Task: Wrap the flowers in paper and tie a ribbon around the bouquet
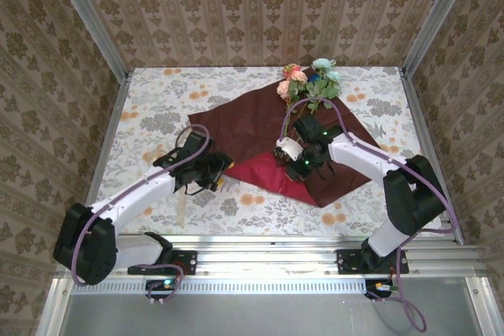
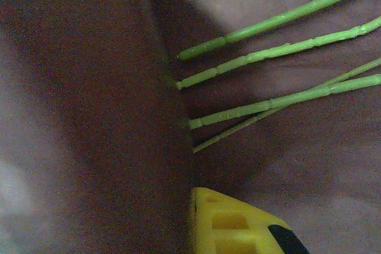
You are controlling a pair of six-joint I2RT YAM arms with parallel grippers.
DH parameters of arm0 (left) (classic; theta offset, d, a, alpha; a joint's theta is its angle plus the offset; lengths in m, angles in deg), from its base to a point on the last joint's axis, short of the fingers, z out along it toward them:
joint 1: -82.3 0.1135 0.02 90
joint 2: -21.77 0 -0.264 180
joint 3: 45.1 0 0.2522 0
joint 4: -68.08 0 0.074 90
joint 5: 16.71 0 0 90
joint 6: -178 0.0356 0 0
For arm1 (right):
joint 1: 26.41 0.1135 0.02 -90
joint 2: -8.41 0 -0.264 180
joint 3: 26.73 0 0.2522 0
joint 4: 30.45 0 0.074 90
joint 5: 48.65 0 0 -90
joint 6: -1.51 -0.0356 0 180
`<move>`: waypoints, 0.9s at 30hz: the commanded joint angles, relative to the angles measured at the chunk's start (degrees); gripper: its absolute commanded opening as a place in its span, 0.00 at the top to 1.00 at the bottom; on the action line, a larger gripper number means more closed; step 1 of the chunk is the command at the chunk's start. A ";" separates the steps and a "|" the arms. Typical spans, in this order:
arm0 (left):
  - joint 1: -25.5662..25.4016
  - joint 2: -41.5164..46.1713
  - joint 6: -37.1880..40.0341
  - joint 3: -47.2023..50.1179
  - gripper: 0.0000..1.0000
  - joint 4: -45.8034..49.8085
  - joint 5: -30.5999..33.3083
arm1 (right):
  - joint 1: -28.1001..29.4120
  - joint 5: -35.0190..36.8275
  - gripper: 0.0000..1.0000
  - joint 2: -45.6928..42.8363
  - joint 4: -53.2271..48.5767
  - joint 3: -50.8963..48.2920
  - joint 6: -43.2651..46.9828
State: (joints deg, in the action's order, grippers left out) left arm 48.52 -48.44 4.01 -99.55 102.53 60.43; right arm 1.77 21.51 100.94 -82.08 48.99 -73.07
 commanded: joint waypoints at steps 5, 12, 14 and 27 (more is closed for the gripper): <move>-0.63 -6.42 3.92 8.51 0.39 -25.60 -2.53 | -2.57 -3.74 1.00 6.93 -4.59 6.34 -4.84; 0.14 -15.85 8.16 8.27 0.41 -36.33 0.00 | -5.87 -4.58 1.00 11.01 -4.34 7.57 -7.40; 0.53 -18.31 8.54 8.41 0.45 -39.64 0.01 | -6.46 -4.94 1.00 11.79 -4.17 7.72 -7.42; 0.47 -22.28 10.74 6.52 1.00 -40.56 0.44 | -7.22 3.52 0.80 11.77 0.31 6.49 -10.14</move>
State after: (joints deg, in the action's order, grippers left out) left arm 49.26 -71.90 13.54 -91.48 59.60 59.86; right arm -5.27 19.61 115.17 -84.35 56.24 -81.90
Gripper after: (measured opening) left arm 0.072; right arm 0.145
